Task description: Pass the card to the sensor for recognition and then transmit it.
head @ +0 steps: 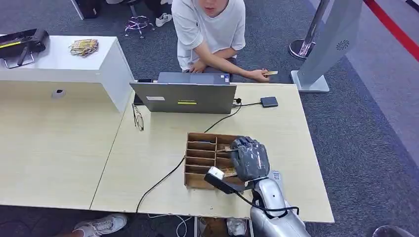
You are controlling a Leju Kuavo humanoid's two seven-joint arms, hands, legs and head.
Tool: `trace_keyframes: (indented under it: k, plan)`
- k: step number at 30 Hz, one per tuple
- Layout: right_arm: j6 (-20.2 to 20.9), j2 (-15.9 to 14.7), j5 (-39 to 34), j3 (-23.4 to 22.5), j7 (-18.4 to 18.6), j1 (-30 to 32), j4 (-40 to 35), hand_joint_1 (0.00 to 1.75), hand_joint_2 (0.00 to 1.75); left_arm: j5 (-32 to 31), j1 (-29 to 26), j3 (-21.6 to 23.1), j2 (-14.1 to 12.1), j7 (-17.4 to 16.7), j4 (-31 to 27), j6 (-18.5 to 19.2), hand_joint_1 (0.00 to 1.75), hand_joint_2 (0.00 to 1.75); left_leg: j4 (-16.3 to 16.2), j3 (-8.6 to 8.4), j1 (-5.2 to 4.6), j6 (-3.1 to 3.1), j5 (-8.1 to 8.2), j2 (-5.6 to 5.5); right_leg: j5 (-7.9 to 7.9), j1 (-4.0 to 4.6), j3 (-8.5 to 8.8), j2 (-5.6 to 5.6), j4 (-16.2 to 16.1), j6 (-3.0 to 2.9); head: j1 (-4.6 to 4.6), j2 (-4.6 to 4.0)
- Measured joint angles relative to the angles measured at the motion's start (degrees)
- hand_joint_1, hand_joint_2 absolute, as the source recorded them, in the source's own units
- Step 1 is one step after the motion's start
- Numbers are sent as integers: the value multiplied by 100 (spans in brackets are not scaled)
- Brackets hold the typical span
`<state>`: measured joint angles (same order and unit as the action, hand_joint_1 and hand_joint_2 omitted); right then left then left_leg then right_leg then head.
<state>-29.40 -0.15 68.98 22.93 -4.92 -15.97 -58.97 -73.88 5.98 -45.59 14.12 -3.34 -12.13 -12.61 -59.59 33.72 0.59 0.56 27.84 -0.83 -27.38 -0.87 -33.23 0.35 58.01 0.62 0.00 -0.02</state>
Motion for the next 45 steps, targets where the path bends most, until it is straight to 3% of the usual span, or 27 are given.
trace_keyframes:
  k: [23, 34, 45]
  plan:
    - [-151, 0, -151, 0, -133, -3, -59, 171, 175, 9, 0, 2, 0, 2, 0, 9, 0, 0, 0, 0, 0, 0, 0, 0, 0, 0, 0, 0, 0, 0, 0, 0]
    - [-153, -11, -422, 15, -324, 138, -1041, 162, 175, 105, -1, 0, -2, 87, 0, -11, 0, 0, 0, 0, 0, 0, 0, 1, 0, 0, -1, 0, 0, 0, 0, 0]
    - [-164, -100, -588, 170, -487, 302, -2283, 168, 175, 206, -47, -2, -11, 122, 0, -61, 0, 0, 0, 0, 0, 0, 1, 1, 0, 0, -1, 1, -1, 0, 0, 0]
